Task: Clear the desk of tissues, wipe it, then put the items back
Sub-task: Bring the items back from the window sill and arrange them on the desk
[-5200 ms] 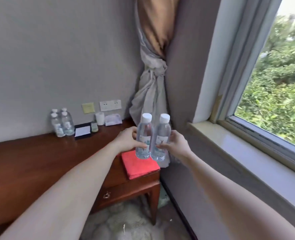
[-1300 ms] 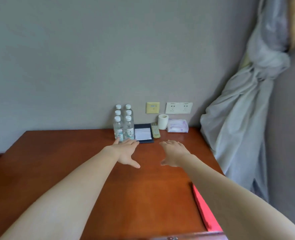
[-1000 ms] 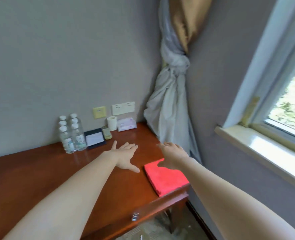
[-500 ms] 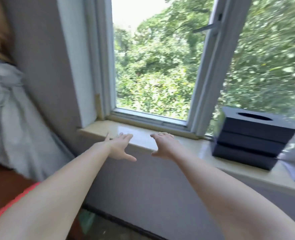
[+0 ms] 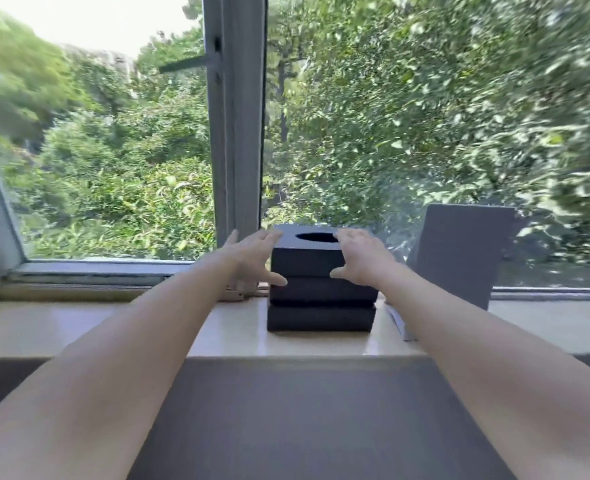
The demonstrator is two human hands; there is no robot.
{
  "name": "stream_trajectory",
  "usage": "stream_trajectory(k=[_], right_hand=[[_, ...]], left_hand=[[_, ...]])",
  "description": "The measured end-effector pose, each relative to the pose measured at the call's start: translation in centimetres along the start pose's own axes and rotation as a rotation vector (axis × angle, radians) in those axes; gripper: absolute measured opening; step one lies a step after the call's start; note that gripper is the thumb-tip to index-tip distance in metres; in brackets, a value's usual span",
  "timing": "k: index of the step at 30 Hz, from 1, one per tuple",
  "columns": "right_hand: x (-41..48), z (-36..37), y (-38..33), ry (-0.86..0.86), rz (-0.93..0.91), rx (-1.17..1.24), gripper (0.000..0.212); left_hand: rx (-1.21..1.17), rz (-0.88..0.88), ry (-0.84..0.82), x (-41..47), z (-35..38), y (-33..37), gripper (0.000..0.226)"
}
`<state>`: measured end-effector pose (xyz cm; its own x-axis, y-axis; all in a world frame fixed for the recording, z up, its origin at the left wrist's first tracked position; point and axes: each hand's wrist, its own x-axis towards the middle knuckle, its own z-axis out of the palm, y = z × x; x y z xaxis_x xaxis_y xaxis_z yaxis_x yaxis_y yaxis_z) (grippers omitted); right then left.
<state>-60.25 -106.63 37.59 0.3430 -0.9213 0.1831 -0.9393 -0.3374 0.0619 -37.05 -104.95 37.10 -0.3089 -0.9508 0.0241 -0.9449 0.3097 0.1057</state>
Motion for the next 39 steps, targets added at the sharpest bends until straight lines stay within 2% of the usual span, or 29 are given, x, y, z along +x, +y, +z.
stream_trajectory(k=[6, 11, 15, 18, 22, 26, 29, 35, 39], right_hand=[[1.3, 1.9, 3.5, -0.081, 0.043, -0.043, 0.079], [3.2, 3.0, 4.5, -0.105, 0.036, 0.010, 0.074], [4.6, 3.1, 5.5, -0.063, 0.035, 0.046, 0.059], [5.2, 3.4, 6.0, -0.068, 0.034, 0.091, 0.069], [5.7, 4.3, 5.7, -0.022, 0.046, 0.155, 0.067], [6.1, 4.2, 5.3, -0.012, 0.003, 0.092, 0.060], [6.3, 3.1, 4.8, -0.066, -0.036, 0.067, 0.056], [6.6, 0.5, 1.2, -0.058, -0.142, 0.100, 0.058], [7.1, -0.4, -3.6, -0.045, -0.244, 0.105, 0.059]], left_hand=[[0.087, -0.015, -0.055, 3.7, 0.4, 1.8, 0.096], [0.099, -0.010, -0.078, 6.5, 1.2, 1.9, 0.088], [0.099, 0.014, 0.001, 8.8, 1.6, 2.0, 0.074], [0.124, 0.030, 0.011, 10.1, 2.3, 2.1, 0.081], [0.119, 0.017, 0.061, 10.9, 2.9, 1.9, 0.066], [0.096, 0.014, 0.065, 10.5, 2.4, 1.6, 0.057], [0.143, 0.014, 0.079, 9.7, 1.9, 0.9, 0.051], [0.287, -0.031, 0.115, 5.2, -0.9, -1.5, 0.062], [0.320, -0.124, 0.088, 0.4, -2.5, -4.4, 0.066]])
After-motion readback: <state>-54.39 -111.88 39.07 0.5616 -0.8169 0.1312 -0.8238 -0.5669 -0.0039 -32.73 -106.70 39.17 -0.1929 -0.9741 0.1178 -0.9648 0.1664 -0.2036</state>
